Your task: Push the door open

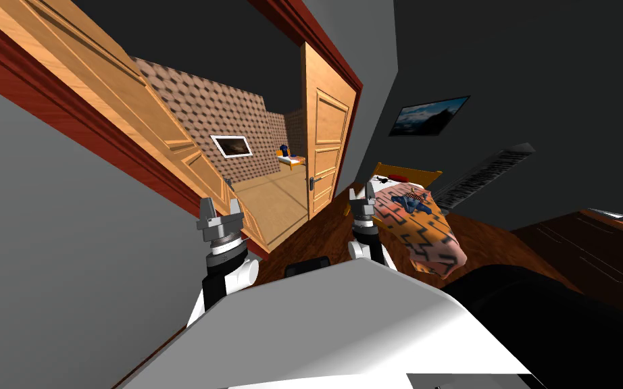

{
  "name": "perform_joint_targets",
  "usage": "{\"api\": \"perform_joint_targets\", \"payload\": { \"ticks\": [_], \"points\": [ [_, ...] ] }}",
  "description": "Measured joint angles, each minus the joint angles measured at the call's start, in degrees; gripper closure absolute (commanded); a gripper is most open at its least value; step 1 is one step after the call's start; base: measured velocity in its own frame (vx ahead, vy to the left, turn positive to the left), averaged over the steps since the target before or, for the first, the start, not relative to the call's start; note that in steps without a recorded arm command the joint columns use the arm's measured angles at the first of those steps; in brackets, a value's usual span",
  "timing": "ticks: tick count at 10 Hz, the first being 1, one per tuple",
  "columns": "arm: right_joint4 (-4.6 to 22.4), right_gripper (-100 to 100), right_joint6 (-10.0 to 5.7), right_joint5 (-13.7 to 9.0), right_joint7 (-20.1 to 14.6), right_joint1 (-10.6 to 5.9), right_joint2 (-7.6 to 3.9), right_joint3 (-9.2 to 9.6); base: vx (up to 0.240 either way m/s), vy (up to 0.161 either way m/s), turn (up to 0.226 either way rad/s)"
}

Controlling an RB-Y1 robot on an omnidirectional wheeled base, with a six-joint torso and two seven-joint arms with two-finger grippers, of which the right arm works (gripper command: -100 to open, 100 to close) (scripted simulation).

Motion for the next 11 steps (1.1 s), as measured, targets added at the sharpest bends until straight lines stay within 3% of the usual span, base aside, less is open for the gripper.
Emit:
{"api": "perform_joint_targets", "payload": {
  "ticks": [2, 3, 7, 9, 11],
  "points": [
    [2.07, -100, 0.53, 0.49, -0.68, -1.63, -0.58, 0.30, 0.047, -0.072, 0.045],
    [3.62, -100, 0.08, 0.60, -1.11, -2.05, -0.95, 0.33, 0.063, -0.068, 0.029],
    [10.21, -100, -0.02, 1.64, -3.09, -6.55, -2.39, 0.60, 0.066, -0.064, 0.039],
    [12.30, -100, 0.64, 2.08, -3.81, -8.04, -2.84, 0.85, 0.029, -0.047, 0.026],
    [15.40, -100, -0.14, 2.27, -4.56, -9.33, -3.42, 0.73, 0.052, -0.054, 0.046]
  ]
}}
